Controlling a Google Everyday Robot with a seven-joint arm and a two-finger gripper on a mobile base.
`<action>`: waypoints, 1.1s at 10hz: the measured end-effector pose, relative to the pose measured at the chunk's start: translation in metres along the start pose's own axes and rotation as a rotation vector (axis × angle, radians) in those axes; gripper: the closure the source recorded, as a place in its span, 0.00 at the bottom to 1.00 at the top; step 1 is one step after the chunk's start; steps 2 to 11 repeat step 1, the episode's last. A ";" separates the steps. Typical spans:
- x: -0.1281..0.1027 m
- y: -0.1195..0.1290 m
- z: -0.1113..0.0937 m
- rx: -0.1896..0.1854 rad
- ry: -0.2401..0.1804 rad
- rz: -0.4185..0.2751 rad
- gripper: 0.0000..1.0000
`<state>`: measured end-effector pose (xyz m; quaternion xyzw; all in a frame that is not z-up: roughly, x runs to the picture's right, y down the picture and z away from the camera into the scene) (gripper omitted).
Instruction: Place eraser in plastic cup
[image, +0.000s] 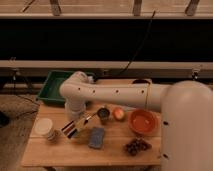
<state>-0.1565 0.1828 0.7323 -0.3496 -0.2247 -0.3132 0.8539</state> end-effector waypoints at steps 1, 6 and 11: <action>-0.001 -0.001 0.000 0.000 0.000 -0.003 0.20; -0.001 -0.001 0.000 0.000 0.000 -0.003 0.20; -0.001 -0.001 0.000 0.000 0.000 -0.003 0.20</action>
